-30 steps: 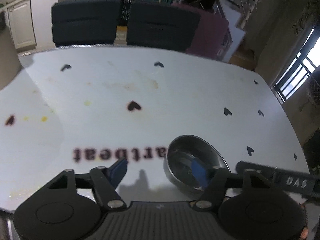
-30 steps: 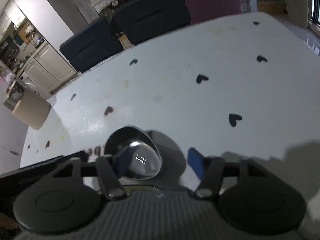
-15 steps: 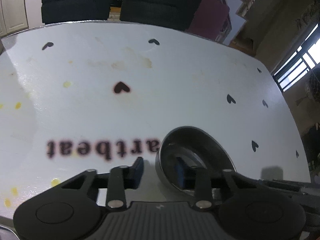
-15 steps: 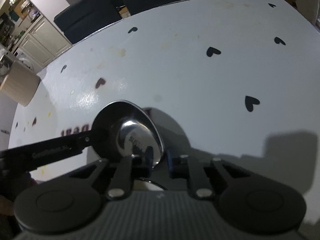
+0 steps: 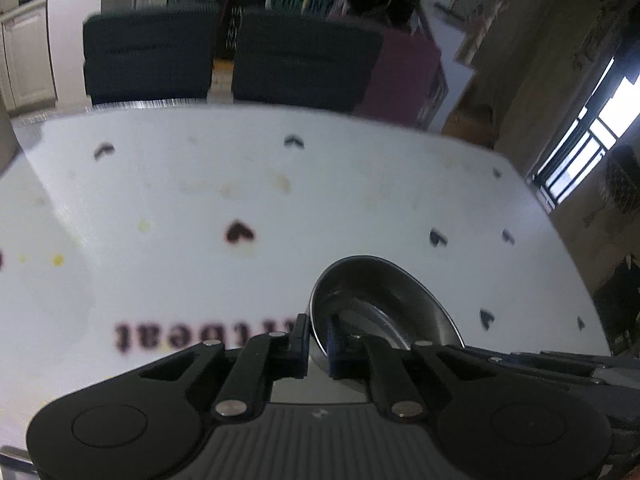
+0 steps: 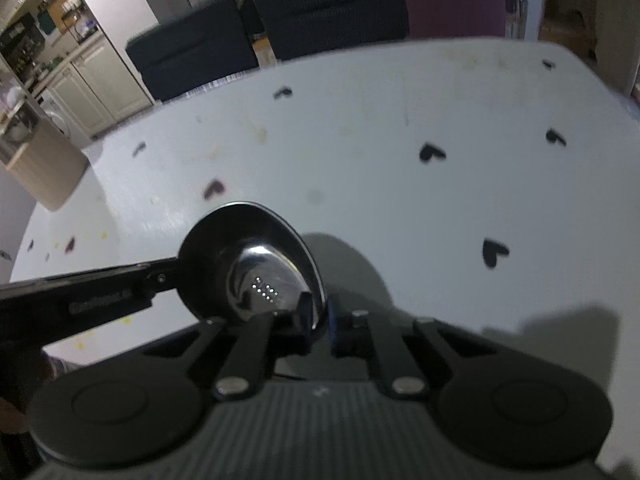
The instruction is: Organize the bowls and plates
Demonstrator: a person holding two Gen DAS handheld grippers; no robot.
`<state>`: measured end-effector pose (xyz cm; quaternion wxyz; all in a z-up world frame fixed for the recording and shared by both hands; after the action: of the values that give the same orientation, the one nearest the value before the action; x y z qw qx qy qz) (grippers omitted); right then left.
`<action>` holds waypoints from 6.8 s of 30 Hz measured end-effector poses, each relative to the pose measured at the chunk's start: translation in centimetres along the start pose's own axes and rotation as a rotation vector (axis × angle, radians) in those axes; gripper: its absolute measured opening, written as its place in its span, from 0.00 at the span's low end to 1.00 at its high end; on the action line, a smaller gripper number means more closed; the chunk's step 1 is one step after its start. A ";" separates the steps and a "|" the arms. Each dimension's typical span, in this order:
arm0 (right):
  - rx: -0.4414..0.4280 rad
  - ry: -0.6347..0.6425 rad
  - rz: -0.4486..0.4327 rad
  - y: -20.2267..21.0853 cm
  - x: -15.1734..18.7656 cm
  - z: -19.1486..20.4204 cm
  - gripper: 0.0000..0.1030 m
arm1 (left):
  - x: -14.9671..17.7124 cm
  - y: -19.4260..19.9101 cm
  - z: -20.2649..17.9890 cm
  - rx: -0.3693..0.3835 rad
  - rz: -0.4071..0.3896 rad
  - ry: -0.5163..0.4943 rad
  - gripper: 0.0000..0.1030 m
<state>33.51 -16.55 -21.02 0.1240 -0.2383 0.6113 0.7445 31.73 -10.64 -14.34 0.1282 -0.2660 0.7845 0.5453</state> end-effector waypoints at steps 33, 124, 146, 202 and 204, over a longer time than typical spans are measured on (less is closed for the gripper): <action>-0.246 0.238 -0.157 7.2 -0.2 19.4 0.09 | 1.0 18.7 17.0 -0.141 -0.220 0.152 0.09; -0.245 0.226 0.186 -0.9 4.5 24.1 0.26 | 5.6 12.8 27.8 -0.327 0.146 0.065 0.29; -0.250 0.159 0.160 -1.6 4.1 23.6 0.10 | 5.3 12.0 26.9 -0.234 0.170 0.105 0.06; -0.182 0.029 -0.357 16.8 3.8 6.9 0.06 | 5.4 17.8 7.4 0.151 -0.110 0.145 0.05; -0.164 0.020 -0.358 17.0 4.5 6.2 0.06 | 6.1 17.3 6.6 0.151 -0.102 0.137 0.05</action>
<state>20.27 -14.76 -7.97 0.2284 -0.3601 0.4974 0.7555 16.47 -1.71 -6.20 0.1217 -0.3319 0.8156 0.4580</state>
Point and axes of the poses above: each gripper's, at about its wrist camera, not at the fingertips, and y roughly against the way its jaws point, z to its left, x to its underside, the point moved 9 cm from there along -y, roughly the way its jaws point, and after that the axes turned 14 degrees about y, right-handed, at the moved point
